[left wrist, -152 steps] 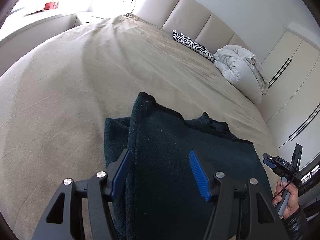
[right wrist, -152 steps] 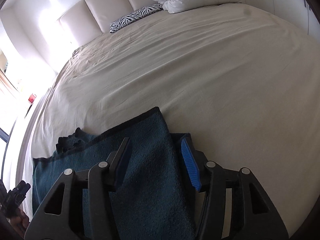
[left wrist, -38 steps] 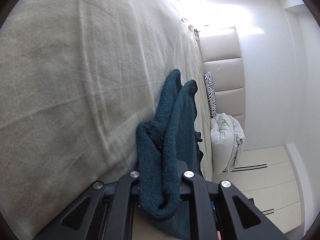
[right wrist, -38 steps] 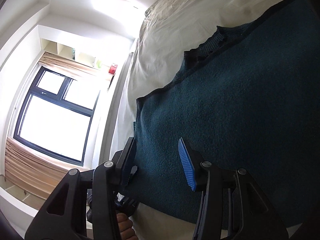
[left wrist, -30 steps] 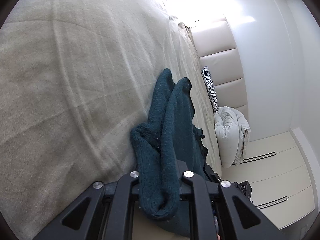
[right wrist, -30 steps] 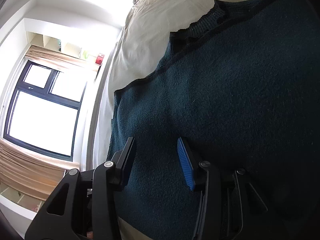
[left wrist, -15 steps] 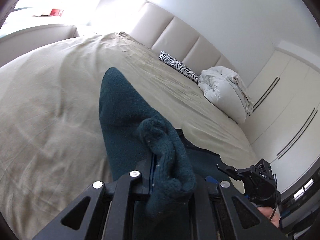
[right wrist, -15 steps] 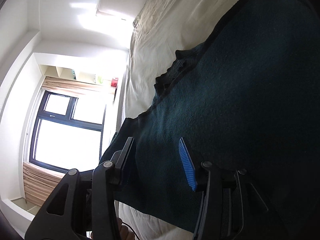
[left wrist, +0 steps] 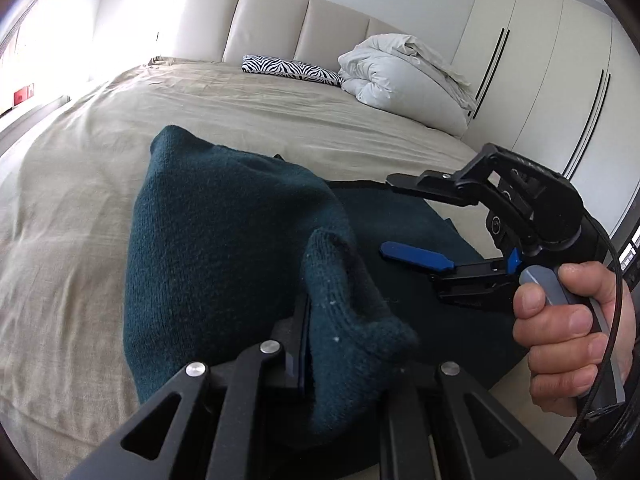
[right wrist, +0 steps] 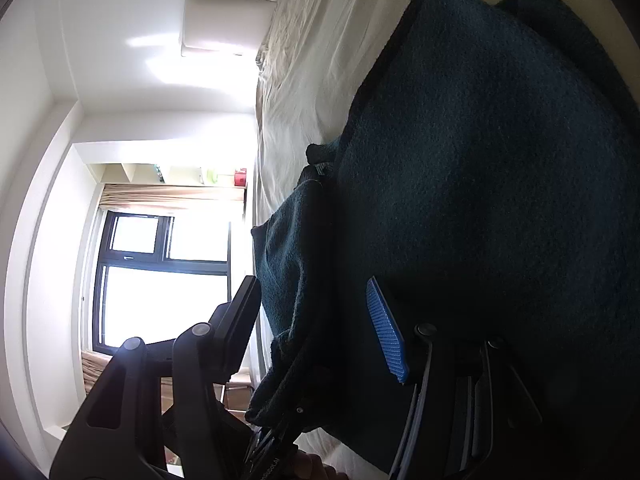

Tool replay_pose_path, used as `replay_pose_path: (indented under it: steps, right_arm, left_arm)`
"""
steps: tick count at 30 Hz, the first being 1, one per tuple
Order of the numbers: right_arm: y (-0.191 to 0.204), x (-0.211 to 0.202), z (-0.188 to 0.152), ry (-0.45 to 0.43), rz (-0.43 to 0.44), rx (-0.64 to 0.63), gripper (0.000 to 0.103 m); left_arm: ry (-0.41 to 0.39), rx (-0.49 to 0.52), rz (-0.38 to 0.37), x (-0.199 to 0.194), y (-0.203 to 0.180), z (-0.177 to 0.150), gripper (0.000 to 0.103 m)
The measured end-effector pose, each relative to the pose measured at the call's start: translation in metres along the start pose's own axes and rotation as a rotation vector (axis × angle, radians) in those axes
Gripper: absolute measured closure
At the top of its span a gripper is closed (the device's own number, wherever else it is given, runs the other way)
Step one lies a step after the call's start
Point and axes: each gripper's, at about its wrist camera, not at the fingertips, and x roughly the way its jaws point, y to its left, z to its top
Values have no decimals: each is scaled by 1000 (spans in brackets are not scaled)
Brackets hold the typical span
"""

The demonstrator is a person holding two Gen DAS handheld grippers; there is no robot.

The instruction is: Fold small clothes

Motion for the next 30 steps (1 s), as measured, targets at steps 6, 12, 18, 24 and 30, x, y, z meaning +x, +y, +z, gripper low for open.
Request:
replay_pose_path:
  steps: [6, 12, 18, 24, 30]
  right_arm:
    - [30, 34, 1, 113, -59, -55, 47]
    - [33, 53, 12, 192, -128, -43, 50]
    - [34, 53, 10, 211, -213, -83, 90]
    - [42, 29, 11, 190, -241, -126, 92]
    - [43, 0, 17, 167, -247, -133, 92]
  left_arm:
    - [-6, 40, 24, -7, 0, -9, 89]
    - [-13, 55, 27, -10, 0, -13, 89]
    - [-16, 64, 28, -10, -3, -12, 89]
    - [-16, 70, 20, -13, -13, -11, 89]
    - [-15, 87, -3, -12, -37, -8, 88]
